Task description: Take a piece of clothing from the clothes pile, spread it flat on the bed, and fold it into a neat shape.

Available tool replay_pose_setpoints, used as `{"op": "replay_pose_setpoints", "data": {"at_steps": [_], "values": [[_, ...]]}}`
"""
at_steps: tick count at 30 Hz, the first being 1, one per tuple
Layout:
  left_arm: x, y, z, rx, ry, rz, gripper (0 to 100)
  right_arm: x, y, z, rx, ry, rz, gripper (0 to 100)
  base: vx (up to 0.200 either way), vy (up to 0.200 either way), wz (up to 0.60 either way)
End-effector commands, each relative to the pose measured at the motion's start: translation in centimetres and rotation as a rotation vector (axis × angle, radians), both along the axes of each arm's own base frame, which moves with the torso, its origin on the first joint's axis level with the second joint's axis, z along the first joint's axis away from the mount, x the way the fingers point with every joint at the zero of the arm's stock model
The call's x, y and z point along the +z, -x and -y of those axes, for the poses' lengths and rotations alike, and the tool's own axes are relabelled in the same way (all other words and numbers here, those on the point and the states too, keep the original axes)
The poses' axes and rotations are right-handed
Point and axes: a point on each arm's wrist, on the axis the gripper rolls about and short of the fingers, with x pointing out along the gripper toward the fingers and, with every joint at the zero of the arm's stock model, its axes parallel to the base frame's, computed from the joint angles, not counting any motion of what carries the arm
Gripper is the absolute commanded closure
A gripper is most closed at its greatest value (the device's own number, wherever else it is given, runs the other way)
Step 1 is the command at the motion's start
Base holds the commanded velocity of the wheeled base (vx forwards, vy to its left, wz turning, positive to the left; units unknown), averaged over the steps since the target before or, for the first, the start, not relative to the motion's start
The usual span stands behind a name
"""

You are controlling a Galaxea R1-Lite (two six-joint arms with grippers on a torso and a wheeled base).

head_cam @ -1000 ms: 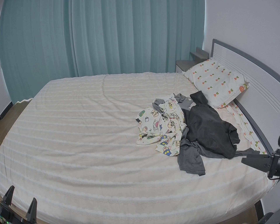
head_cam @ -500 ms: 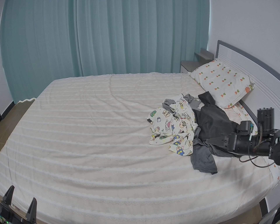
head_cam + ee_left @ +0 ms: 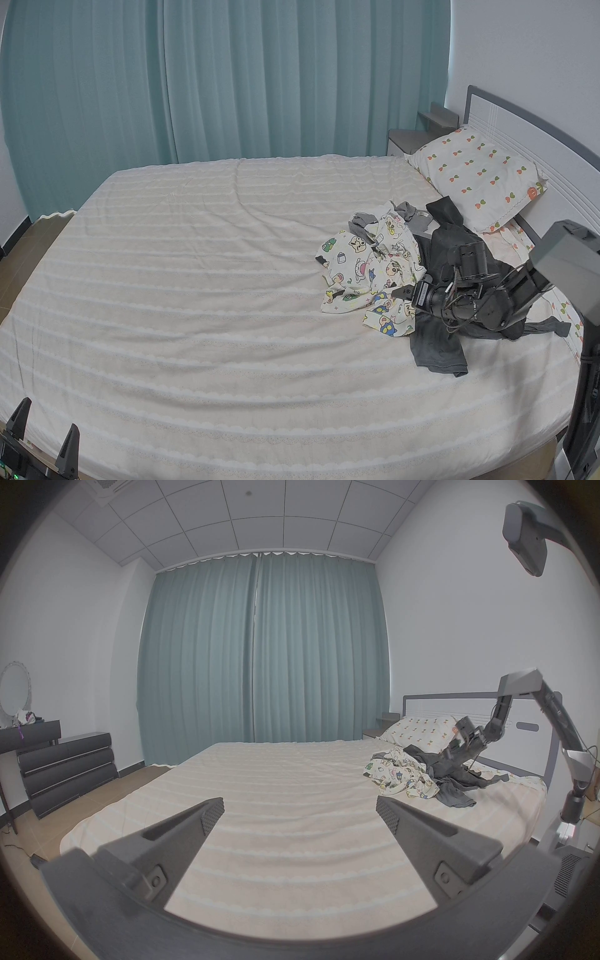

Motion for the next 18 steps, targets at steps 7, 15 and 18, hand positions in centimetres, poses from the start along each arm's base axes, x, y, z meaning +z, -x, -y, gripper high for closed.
{"op": "replay_pose_setpoints", "data": {"at_steps": [7, 15, 18], "values": [[-0.5, 0.0, 0.0, 0.0, 0.0, 0.0, 0, -5.7, -2.7, -1.0, -0.047, 0.046, -0.057, 0, 0.0, 0.0, 0.0], [-0.5, 0.0, 0.0, 0.002, 0.0, 0.0, 0, -6.2, -4.8, -1.8, -0.063, 0.056, -0.03, 0, 0.0, 0.0, 0.0], [-0.5, 0.0, 0.0, 0.002, 0.0, 0.0, 0, -6.1, -5.5, -2.2, -0.06, 0.06, -0.045, 0, 0.0, 0.0, 0.0]]}}
